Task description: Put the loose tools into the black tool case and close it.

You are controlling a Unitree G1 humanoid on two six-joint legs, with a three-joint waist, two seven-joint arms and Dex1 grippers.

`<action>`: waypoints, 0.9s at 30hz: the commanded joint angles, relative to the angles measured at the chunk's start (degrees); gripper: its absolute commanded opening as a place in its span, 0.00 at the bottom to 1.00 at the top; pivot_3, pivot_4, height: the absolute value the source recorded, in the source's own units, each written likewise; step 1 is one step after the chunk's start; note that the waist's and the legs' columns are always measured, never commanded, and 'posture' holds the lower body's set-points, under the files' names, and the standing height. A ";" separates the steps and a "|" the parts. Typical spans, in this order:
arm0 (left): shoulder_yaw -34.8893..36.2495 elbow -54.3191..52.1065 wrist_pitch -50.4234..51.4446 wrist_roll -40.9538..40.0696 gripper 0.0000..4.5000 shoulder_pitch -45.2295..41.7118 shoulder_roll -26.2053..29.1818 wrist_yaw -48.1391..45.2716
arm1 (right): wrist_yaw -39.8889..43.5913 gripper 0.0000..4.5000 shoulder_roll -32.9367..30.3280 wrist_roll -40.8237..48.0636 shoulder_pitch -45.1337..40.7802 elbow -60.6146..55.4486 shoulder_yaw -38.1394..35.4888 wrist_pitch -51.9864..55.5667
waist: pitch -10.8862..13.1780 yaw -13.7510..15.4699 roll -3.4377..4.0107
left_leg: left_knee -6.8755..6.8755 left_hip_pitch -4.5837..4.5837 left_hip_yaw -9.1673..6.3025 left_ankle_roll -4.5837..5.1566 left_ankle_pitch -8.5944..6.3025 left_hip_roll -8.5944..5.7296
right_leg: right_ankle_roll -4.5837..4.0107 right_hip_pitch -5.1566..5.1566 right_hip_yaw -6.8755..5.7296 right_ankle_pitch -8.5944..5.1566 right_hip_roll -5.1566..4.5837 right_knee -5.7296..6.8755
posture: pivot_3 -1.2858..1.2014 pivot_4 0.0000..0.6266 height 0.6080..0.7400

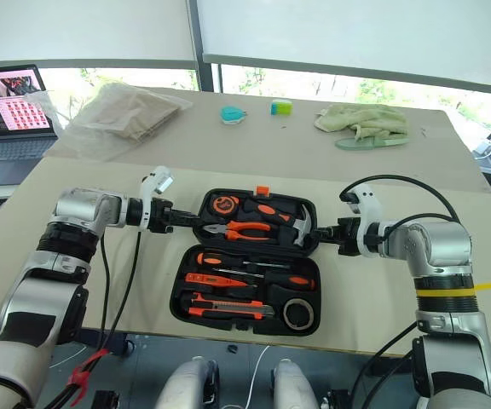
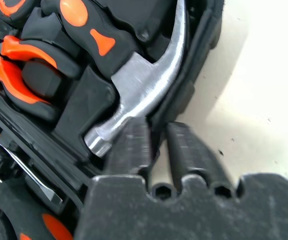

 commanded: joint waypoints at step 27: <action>7.28 -26.23 -56.41 9.23 0.01 23.76 -7.61 24.14 | -7.03 0.00 3.59 -20.47 23.37 -19.39 -3.10 -58.85 | 0.05 0.97 0.04 | -0.02 -0.40 0.03 0.05 0.01 -0.03 | 0.11 -0.26 -0.03 0.11 -0.08 -0.22 | 0.52 0.24 1.00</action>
